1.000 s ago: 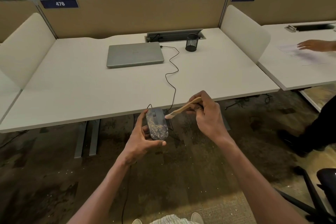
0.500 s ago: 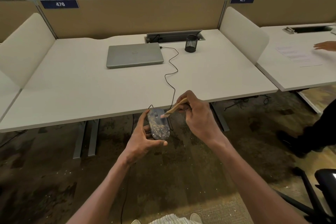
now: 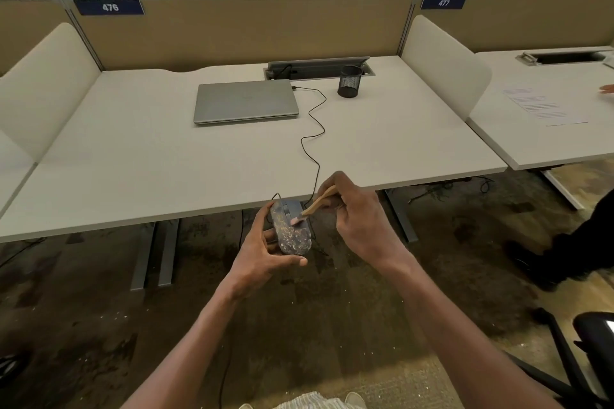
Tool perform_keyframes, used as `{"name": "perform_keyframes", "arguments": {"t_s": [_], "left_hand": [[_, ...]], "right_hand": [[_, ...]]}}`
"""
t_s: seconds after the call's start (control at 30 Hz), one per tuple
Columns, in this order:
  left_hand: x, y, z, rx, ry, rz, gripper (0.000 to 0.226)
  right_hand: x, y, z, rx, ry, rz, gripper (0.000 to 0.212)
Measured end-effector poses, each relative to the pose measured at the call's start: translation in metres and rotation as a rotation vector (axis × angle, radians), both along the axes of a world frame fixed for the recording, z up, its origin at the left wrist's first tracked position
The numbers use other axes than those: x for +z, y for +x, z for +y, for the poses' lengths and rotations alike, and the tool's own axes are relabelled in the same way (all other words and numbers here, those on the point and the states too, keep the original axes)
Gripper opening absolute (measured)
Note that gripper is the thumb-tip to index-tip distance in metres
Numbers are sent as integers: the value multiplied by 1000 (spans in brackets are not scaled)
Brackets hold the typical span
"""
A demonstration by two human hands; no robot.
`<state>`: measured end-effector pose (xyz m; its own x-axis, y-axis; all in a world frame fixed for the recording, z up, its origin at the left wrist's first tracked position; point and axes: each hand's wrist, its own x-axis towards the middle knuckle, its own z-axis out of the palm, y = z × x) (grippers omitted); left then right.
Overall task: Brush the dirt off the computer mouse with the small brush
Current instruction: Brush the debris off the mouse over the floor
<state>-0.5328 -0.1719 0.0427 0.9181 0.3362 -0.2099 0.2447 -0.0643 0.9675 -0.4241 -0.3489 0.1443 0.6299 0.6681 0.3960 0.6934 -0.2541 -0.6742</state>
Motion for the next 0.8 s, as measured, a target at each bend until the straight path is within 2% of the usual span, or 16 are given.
{"name": "perform_keyframes", "arguments": {"t_s": [0.23,0.8], "left_hand": [[-1,-2,1,7,-19,10,152],[-2,8,10,1,-55,-27,147]], "right_hand": [[-4,5,-6,-28,7,45,35],[-10,20,-4,-135,146,174,27]]}}
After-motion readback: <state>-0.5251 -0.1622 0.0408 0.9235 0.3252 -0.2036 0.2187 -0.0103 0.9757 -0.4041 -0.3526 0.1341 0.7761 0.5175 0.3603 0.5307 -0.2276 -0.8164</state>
